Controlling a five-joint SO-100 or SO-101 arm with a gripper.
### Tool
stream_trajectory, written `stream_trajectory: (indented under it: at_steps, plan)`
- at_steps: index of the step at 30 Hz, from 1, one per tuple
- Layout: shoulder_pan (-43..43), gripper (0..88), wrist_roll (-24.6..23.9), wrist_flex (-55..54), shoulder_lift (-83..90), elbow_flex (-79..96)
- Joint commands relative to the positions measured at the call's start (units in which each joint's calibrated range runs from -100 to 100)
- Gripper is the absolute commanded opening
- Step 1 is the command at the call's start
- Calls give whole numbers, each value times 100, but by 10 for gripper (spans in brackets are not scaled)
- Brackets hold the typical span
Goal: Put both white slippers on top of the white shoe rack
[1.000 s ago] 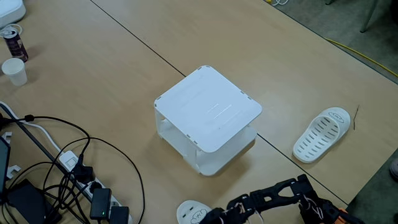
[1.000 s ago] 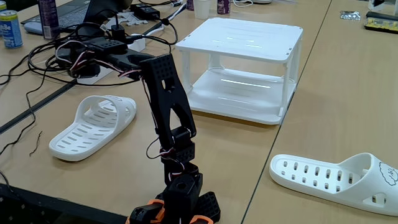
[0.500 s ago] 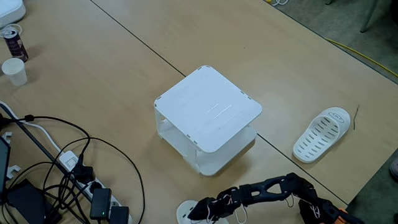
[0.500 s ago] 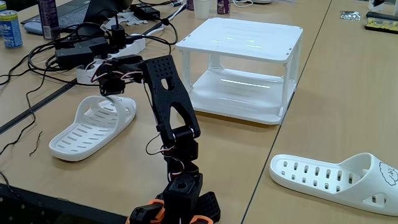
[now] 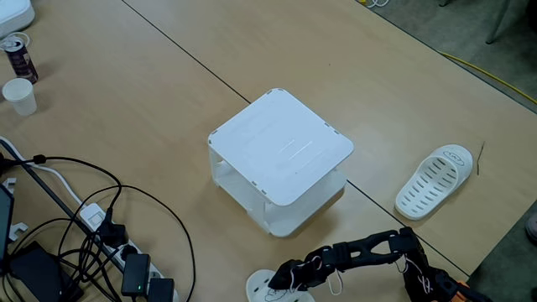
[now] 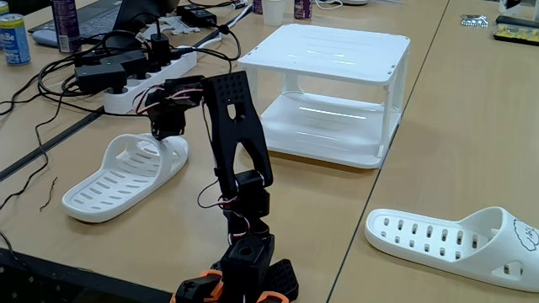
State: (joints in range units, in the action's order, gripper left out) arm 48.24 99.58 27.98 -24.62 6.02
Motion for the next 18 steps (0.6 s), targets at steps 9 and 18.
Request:
stream_trajectory:
  at_steps: [9, 18]
  plan:
    - [209, 7, 42, 40, 1313, 3453]
    - [168, 7, 42, 40, 2962, 5284]
